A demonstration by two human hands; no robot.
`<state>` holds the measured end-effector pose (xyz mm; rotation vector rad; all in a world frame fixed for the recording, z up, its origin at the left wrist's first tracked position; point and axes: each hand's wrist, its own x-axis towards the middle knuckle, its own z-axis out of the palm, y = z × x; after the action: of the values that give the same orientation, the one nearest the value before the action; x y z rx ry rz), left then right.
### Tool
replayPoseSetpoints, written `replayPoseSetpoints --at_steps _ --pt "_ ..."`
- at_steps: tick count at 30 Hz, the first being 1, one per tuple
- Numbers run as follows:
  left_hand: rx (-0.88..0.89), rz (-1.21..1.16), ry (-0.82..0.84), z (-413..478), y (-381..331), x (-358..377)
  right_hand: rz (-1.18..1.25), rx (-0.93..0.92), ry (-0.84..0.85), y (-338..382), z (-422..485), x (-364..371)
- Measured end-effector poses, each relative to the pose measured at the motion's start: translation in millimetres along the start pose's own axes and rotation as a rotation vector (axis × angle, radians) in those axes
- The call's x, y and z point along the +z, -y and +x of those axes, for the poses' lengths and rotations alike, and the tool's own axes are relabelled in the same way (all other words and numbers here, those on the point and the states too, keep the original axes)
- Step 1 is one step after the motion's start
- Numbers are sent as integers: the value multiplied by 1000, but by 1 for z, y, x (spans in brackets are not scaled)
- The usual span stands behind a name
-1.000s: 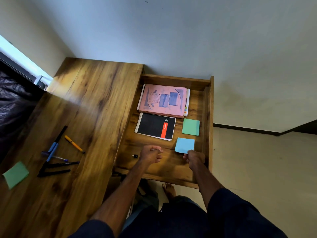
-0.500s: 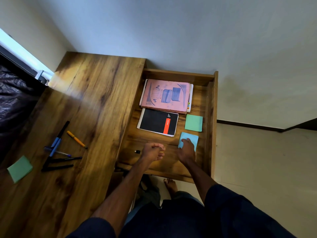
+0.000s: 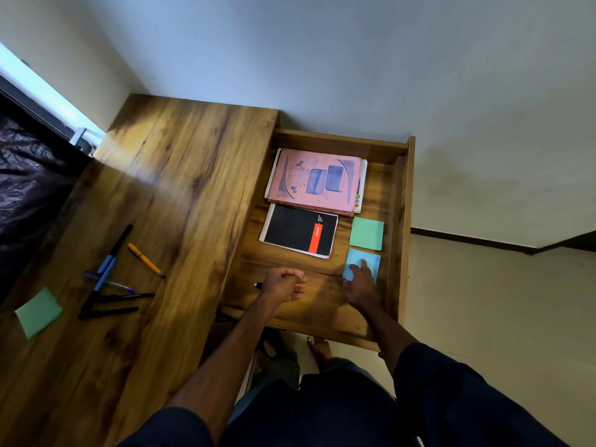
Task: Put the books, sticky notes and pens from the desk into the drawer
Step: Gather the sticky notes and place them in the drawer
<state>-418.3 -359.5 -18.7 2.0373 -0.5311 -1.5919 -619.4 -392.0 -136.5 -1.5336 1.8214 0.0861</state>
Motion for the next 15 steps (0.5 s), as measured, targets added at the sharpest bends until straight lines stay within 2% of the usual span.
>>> replayPoseSetpoints --at_steps 4,7,11,15 --pt "1 -3 7 -1 -1 0 29 8 -34 -1 0 2" --pt "14 -4 6 -1 -2 -3 148 8 -181 8 -4 -2" --pt "74 -23 -24 -6 -8 -15 307 -167 -391 55 -15 -21" --pt "188 -62 -55 -19 -23 -40 378 -383 -427 120 -27 -31"
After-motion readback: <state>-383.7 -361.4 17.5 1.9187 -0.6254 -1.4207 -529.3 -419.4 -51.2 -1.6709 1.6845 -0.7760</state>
